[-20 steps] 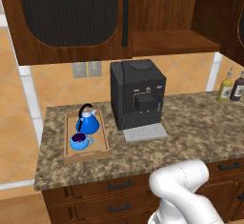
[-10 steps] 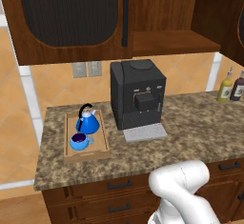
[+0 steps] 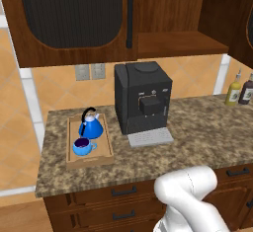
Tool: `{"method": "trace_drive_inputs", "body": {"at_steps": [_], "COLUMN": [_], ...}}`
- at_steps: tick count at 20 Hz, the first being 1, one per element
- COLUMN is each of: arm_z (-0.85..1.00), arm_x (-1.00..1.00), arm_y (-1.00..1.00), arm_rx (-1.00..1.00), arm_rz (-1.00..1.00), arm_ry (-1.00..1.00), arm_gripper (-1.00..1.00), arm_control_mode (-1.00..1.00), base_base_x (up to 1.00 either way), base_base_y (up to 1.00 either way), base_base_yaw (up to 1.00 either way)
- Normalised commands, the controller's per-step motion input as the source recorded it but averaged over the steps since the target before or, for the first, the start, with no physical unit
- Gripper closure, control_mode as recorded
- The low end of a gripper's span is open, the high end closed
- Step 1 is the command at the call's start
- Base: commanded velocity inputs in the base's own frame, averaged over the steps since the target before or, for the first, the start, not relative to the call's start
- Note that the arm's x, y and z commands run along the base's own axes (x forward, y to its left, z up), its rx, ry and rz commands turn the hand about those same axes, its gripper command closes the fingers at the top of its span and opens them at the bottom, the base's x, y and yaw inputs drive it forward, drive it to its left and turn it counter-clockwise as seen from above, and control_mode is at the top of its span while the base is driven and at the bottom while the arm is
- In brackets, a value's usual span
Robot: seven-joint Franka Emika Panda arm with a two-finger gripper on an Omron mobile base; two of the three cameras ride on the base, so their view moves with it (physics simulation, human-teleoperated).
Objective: Pick the kettle from the counter and place it on the tray. Then pick the mug from the cabinet and place it on the tray. Then close the cabinet doors.
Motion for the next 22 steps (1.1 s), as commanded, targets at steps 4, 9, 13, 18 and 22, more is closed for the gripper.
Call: {"method": "trace_drive_inputs", "body": {"at_steps": [4, 9, 13, 18, 22], "arm_z": [-0.19, -0.08, 0.0, 0.14, 0.2], "arm_x": [0.72, 0.92, 0.72, 0.2, 0.0], "arm_y": [-0.55, -0.42, -0.45, -0.16, 0.28], "arm_rx": [0.1, 0.13, 0.12, 0.09, 0.06], "arm_rz": [0.0, 0.09, 0.15, 0.15, 0.17], "arm_ry": [0.0, 0.0, -0.04, -0.17, -0.26], "arm_gripper": [1.0, 1.0, 1.0, 1.0, 1.0], "arm_control_mode": [-1.0, -1.0, -1.0, -1.0, -1.0], "base_base_x": [0.0, 0.0, 0.0, 0.0, 0.0], "base_base_y": [0.0, 0.0, 0.0, 0.0, 0.0], "base_base_yaw": [0.0, 0.0, 0.0, 0.0, 0.0]}}
